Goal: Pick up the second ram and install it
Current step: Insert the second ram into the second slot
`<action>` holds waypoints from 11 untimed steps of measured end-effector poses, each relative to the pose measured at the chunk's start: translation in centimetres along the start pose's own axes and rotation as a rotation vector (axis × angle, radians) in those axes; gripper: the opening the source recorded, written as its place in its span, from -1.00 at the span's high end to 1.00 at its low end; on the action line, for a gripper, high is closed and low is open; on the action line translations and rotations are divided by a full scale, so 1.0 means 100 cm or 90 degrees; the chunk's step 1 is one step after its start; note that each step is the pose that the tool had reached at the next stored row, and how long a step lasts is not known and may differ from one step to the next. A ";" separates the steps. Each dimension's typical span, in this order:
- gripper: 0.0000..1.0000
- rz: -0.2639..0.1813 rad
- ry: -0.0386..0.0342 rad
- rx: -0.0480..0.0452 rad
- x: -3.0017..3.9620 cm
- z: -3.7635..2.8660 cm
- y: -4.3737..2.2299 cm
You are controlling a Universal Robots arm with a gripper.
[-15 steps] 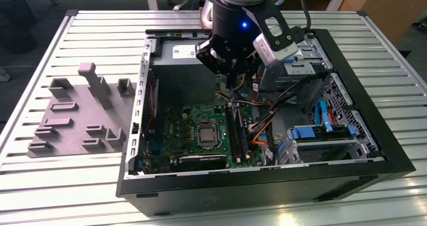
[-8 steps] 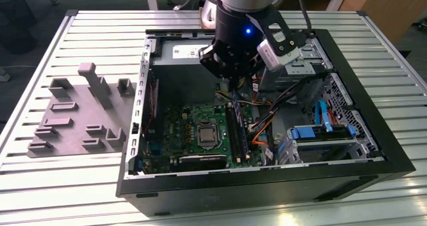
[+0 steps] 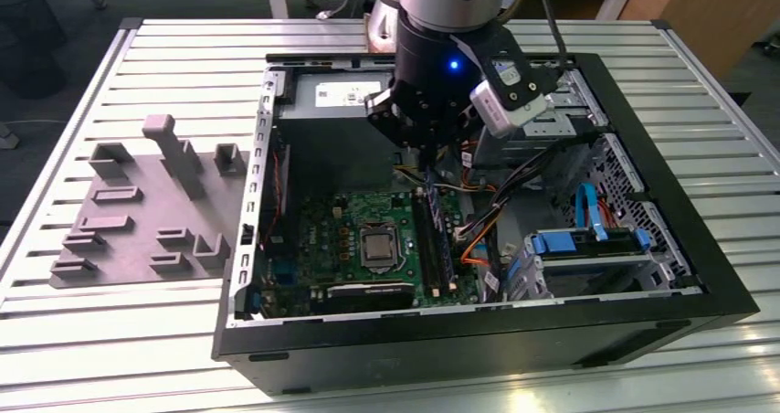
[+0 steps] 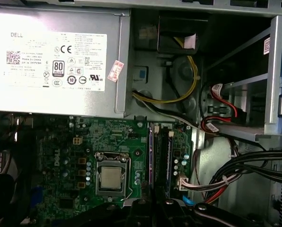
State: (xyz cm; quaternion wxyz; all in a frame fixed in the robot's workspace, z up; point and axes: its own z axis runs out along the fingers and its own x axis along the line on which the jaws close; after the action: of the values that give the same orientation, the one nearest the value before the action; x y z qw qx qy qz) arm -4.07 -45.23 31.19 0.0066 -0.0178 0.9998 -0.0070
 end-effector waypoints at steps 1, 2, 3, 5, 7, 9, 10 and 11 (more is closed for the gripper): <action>0.73 0.001 -0.0001 -0.0001 0.0000 0.0018 0.0000; 0.73 0.003 0.0000 0.0000 0.0000 0.0035 0.0000; 0.73 0.005 0.0001 0.0002 0.0001 0.0054 0.0001; 0.73 0.007 0.0001 0.0001 0.0001 0.0090 0.0001; 0.73 0.010 0.0001 0.0002 0.0001 0.0126 0.0001; 0.73 0.013 0.0002 0.0003 0.0002 0.0163 0.0002; 0.73 0.014 0.0002 0.0002 0.0002 0.0181 0.0002; 0.73 0.017 0.0002 0.0003 0.0002 0.0199 0.0001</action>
State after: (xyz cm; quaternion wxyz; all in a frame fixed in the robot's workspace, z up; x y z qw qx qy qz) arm -4.06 -45.26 29.20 0.0065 -0.0048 0.9999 -0.0071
